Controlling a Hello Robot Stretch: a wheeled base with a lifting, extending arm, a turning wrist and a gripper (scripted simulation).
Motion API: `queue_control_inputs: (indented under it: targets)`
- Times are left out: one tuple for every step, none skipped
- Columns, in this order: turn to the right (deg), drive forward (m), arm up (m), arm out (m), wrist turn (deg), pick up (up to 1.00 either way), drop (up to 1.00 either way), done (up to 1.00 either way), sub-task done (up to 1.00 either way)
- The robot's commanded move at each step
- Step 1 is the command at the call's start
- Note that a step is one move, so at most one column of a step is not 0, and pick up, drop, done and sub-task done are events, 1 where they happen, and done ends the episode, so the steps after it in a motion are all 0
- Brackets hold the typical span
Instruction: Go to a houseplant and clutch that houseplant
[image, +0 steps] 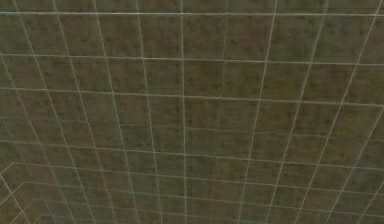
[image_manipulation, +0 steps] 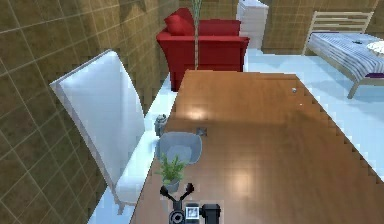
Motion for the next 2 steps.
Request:
queue_control_inputs:
  targets:
    - [0.0,0.00,0.10,0.00,0.0,0.00,0.00,0.00,0.00]
    - [0.0,0.00,0.00,0.00,0.0,0.00,0.00,1.00,0.00]
